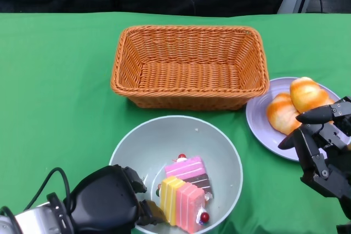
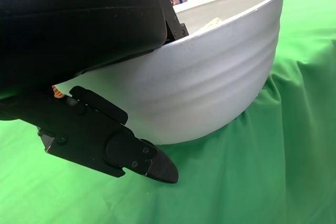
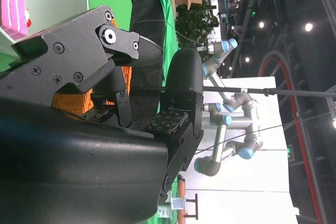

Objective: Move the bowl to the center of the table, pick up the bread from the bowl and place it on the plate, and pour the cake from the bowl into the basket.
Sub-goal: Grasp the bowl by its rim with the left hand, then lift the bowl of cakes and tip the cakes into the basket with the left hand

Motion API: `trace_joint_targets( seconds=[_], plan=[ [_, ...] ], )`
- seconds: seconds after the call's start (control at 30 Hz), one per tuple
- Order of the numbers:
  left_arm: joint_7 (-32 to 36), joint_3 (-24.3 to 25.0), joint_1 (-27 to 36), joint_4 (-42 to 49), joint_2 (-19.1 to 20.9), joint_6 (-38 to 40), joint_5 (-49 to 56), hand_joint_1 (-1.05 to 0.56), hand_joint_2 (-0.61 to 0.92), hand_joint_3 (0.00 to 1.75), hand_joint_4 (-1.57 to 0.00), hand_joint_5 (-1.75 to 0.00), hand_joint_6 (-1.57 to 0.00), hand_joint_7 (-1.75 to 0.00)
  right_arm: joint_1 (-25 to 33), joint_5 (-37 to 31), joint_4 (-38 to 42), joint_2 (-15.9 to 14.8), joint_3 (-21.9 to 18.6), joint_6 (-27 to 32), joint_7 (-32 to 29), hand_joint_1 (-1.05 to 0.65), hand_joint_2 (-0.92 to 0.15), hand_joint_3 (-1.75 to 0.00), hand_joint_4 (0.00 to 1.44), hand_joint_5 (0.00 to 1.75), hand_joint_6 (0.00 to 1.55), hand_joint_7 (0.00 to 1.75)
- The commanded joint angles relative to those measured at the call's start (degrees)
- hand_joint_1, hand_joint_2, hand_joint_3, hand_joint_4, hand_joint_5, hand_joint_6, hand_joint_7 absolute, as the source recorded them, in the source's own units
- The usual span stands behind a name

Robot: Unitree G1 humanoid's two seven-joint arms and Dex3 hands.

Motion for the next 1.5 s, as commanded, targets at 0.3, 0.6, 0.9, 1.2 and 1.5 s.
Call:
trace_joint_targets(
  seconds=[0.3, 0.6, 0.9, 1.2, 1.5],
  plan=[
    [3.3, -2.6, -2.7, 5.9, 0.2, -2.6, -4.4, -0.33, 0.80, 0.00, -1.20, -0.07, -1.24, -0.08, 0.2, 0.6, 0.0, -0.8, -0.7, -0.8, 1.2, -0.12, -0.58, -0.85, 0.67, 1.47, 0.71, 1.08],
    [8.4, -4.1, -4.1, 10.1, -0.3, -4.6, -5.2, -0.28, 0.79, 0.00, -0.99, -0.89, -1.33, -0.03, 0.6, 0.2, -0.4, -0.2, -0.4, -0.9, 1.0, -0.11, -0.58, -0.88, 0.67, 1.45, 0.71, 1.06],
    [16.3, -2.8, -5.1, 14.8, -2.0, -7.3, -7.9, -0.12, 0.85, 0.01, -0.71, -1.69, -0.81, -1.35, 1.2, -0.6, -1.0, -0.2, 0.2, -0.6, 0.8, -0.13, -0.59, -0.84, 0.72, 1.41, 0.79, 0.97],
    [18.4, 0.4, -6.0, 17.1, -2.1, -16.0, -15.0, -0.01, 0.58, 0.85, -0.74, -1.75, -0.64, -1.72, 0.8, -1.2, 0.1, -0.3, 0.0, -1.3, 1.1, -0.14, -0.63, -0.75, 0.73, 1.39, 0.84, 0.92],
    [11.3, 4.6, -5.1, 13.3, -0.4, -24.1, -21.7, -0.08, 0.45, 1.07, -0.85, -1.59, -0.85, -1.34, 0.7, -2.1, 1.2, -0.6, -0.2, -2.4, 1.7, -0.17, -0.64, -0.75, 0.75, 1.38, 0.86, 0.92]
  ],
)
